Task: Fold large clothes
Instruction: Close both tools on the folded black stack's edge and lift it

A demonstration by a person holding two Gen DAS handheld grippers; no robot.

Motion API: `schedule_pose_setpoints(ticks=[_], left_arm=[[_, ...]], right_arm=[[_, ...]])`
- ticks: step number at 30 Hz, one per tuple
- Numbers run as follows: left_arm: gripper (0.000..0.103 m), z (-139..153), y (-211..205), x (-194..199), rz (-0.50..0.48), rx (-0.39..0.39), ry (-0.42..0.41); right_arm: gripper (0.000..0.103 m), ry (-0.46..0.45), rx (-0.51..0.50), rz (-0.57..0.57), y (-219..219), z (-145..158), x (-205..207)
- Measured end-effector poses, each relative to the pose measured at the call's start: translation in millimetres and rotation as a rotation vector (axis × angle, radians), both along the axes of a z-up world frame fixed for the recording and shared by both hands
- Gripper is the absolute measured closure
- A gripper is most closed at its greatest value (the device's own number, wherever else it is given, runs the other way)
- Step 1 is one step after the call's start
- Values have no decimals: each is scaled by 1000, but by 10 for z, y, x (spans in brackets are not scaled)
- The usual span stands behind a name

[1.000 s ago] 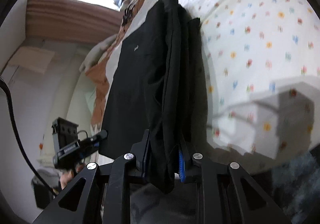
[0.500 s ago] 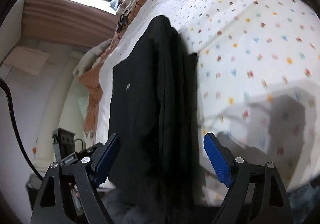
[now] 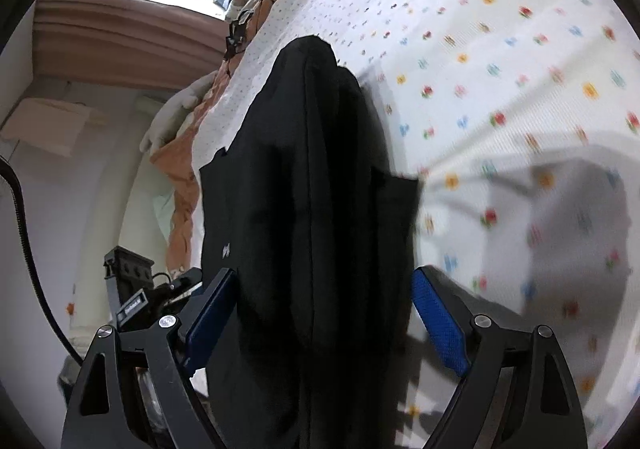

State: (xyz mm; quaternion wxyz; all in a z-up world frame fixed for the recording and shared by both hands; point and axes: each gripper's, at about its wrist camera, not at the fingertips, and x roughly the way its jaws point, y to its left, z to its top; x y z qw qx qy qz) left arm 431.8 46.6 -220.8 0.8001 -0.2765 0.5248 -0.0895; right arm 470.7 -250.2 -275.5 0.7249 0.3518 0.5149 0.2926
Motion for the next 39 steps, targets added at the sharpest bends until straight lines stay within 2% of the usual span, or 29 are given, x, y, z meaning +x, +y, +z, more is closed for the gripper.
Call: schedule_pose_setpoints(ticks=[4,8,12,13,14,15,17,19,23,28,32,39], left_arm=[[33,-54,-33,207,-1,-6,1],[33,-101,-84,364,3,20,0],[33,-173,-70,491,17,3,6],[33,-180,-75,504,14,7,5],[33,-185,-67,503,11,11,3],[34,-185,-68,508,10,14,3],[39,-175,-63,535,12,24,7],[49,-123,-88,483,10,44,-1],[61,31,-159,429,3,95,-24],[70,286,-197,272,7,108,-70],[72,558,-274,210,4,101,-122],[75,1002,-303,-177,2,72,-201]], right_arm=[[15,-12,5,25,-9,-7,120],[15,-23,6,55,42,-24,212],[16,-15,26,64,2,-31,177],[22,-12,32,62,5,-39,196],[33,-11,27,58,-10,-47,197],[38,-9,20,54,-50,-61,169],[62,2,24,47,-68,-98,171],[68,5,29,39,-54,-109,143],[81,-51,4,31,11,54,86],[84,-123,-32,39,56,369,-46],[85,-182,-30,36,35,628,-210],[85,-264,-32,16,-4,1067,-534]])
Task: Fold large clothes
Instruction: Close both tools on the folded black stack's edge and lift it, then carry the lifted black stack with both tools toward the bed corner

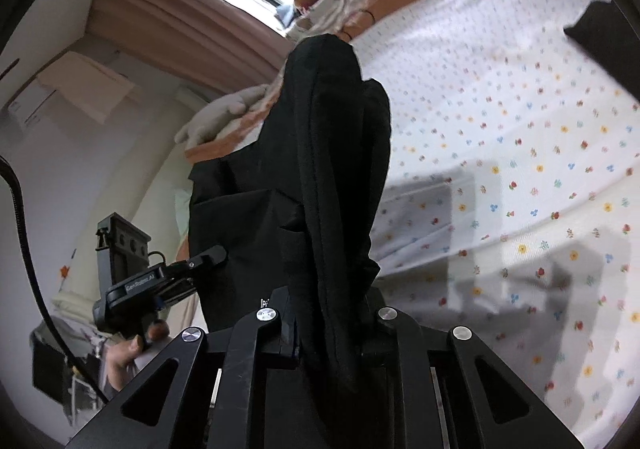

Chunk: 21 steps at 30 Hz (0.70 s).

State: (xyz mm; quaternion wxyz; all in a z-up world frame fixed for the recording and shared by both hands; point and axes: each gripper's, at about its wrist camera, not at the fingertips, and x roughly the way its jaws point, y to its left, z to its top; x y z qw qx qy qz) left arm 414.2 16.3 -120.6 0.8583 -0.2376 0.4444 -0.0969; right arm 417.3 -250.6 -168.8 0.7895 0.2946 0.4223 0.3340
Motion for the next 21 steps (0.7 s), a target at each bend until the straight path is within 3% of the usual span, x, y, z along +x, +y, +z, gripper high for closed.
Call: schedule_pose_setpoints(ticks=[14,21], left_arm=[[76,785,-282,-888,-30,-79,-170],[76,1145,-677,-1051,-68,-83,-241]], right_arm=[[85,-189,-2,-57,-384,903,-882],[85,-268,-15,-75,-758,1261,-1136]])
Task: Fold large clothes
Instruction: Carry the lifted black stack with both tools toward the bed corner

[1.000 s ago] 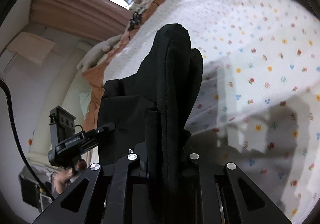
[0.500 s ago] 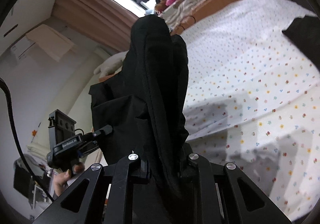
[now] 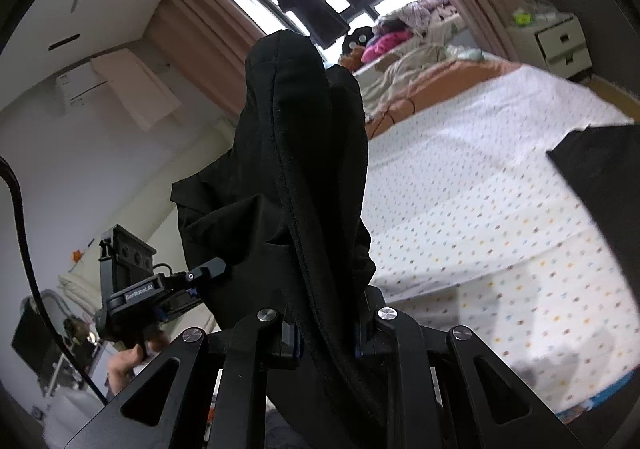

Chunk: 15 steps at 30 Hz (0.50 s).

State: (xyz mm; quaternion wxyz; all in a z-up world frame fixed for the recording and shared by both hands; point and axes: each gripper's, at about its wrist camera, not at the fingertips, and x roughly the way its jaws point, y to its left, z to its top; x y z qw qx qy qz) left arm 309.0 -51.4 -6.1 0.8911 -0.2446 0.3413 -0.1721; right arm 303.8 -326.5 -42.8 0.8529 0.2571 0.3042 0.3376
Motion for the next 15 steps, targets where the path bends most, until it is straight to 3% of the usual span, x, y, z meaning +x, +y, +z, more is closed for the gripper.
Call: schedule_pose_setpoints(ticks=[15], left_arm=[[76,101,-1249,204,-136,-61,-26]], right_arm=[[85,-45,-86,-77,-1124,354,-9]])
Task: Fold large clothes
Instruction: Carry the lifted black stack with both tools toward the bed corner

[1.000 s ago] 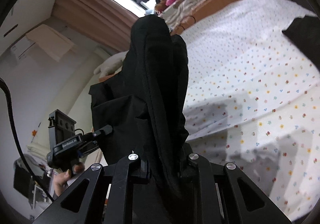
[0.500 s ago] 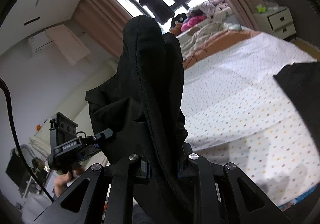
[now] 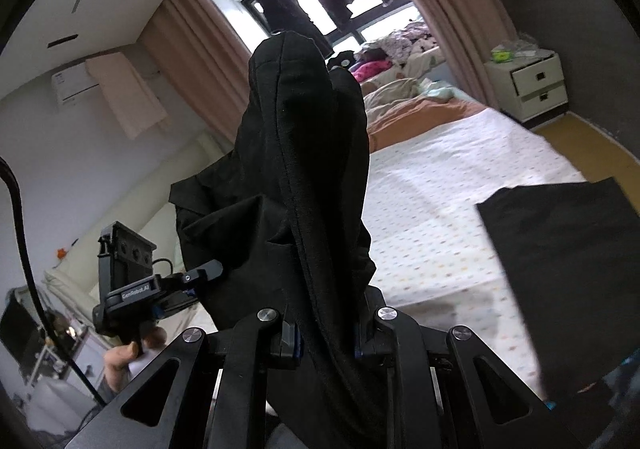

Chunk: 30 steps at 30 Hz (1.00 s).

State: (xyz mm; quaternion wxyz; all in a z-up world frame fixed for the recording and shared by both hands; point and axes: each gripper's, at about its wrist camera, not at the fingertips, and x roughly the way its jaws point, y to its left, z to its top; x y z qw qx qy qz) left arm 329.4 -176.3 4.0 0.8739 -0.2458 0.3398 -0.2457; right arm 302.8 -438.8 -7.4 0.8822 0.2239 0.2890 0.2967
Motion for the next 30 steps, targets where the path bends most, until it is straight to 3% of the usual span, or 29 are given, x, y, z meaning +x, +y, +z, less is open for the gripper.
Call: schedule_pose_setpoints(ticks=[9,18,24,30], left_arm=[[76,65,-705,295,-86,8,-17],[76,147,-1416,595,-185,-11,-8],[76,83,-1815,818,-237,-52,54],[76,-142,-2031,1164,-271,-84,126]], right_arm=[[85,-10,-43,-70,-596,184,69],[85,-8,-130,-210,-1086,420,-52],[85,2,-184,-271,-1360,516,22],[85,49,-218,-299,-1489,415,322]])
